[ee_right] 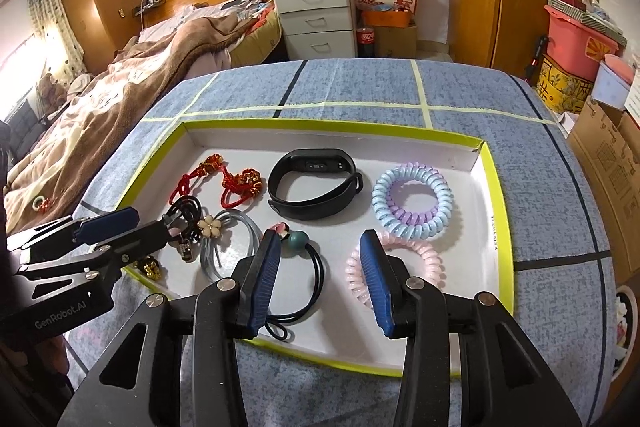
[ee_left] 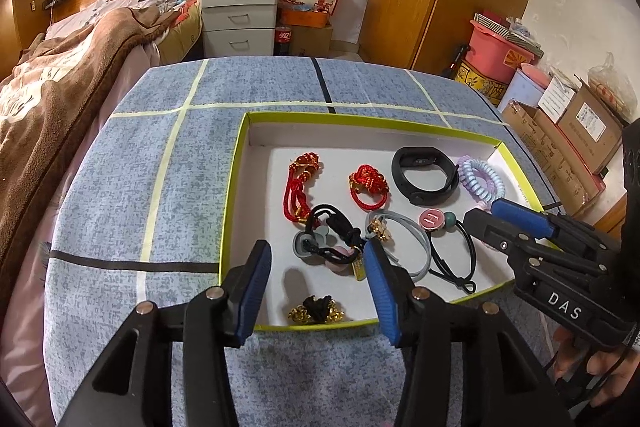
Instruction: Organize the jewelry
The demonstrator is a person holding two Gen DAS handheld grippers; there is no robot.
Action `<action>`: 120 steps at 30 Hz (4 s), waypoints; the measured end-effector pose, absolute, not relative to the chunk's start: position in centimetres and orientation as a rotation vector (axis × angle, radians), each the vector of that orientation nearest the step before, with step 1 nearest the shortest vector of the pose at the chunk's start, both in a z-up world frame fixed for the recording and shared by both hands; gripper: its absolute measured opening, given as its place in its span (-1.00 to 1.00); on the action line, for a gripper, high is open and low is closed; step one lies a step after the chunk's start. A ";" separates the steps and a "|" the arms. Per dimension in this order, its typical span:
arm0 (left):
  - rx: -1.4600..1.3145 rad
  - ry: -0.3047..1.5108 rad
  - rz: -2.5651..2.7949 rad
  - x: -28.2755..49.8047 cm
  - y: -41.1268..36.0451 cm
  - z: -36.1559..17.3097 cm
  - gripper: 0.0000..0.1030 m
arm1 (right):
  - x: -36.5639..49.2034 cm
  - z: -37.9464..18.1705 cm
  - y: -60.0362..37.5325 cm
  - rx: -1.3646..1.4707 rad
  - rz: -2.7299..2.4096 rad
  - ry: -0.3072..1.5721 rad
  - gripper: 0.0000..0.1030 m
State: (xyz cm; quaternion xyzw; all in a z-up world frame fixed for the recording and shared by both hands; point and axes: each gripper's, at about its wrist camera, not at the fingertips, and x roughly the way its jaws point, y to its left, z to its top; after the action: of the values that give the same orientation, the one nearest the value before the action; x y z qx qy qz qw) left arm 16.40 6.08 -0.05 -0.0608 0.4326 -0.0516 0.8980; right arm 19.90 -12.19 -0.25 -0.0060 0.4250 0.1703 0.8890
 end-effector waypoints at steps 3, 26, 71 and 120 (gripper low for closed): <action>-0.125 0.888 -0.097 16.1 6.0 0.2 0.07 | 19.7 -0.1 -12.4 -0.010 0.342 0.878 -0.17; -0.066 0.737 0.060 8.0 4.3 3.1 0.12 | 10.9 3.2 -13.6 0.029 0.311 0.734 -0.15; -0.083 0.718 0.073 4.7 3.8 2.9 0.12 | 6.7 3.3 -13.0 0.029 0.296 0.688 -0.15; -0.093 0.714 0.070 4.7 3.6 2.9 0.12 | 6.7 3.0 -13.4 0.037 0.290 0.699 -0.15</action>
State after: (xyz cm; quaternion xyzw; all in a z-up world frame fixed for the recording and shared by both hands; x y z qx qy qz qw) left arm 4.75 3.58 2.89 -0.0455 0.3492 0.0343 0.9353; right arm 6.67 -13.44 3.00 0.0181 0.3412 0.1415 0.9291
